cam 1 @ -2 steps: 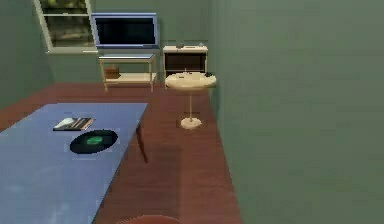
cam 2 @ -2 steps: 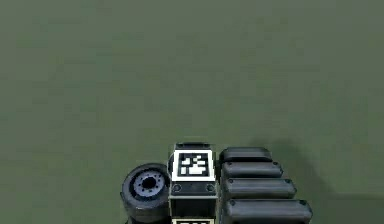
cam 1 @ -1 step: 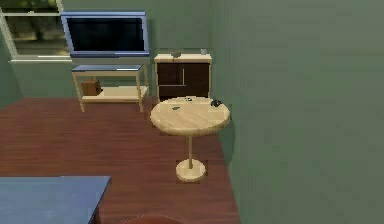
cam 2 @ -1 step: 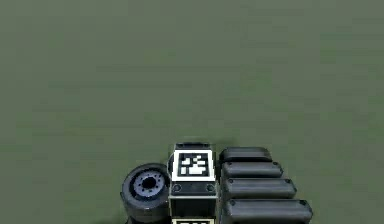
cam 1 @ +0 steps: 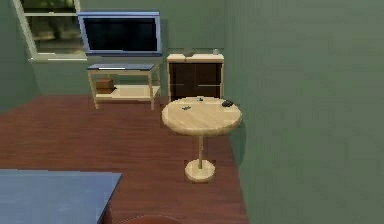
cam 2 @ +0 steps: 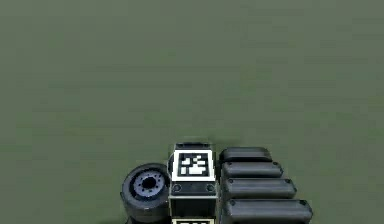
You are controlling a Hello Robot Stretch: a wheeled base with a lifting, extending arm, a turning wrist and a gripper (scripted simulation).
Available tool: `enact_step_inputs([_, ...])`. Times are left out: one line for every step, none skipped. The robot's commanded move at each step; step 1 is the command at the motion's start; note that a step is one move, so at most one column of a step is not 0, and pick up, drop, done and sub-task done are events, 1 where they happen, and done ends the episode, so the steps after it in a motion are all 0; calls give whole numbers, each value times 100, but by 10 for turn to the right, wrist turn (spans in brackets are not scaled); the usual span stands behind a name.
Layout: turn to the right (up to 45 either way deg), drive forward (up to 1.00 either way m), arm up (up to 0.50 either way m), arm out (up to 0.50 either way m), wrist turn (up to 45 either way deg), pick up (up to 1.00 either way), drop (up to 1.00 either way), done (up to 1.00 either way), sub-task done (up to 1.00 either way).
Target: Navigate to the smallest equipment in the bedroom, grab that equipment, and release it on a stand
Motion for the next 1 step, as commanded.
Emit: enact_step_inputs([0, 95, 0, 0, 0, 0, 0, 0, 0])
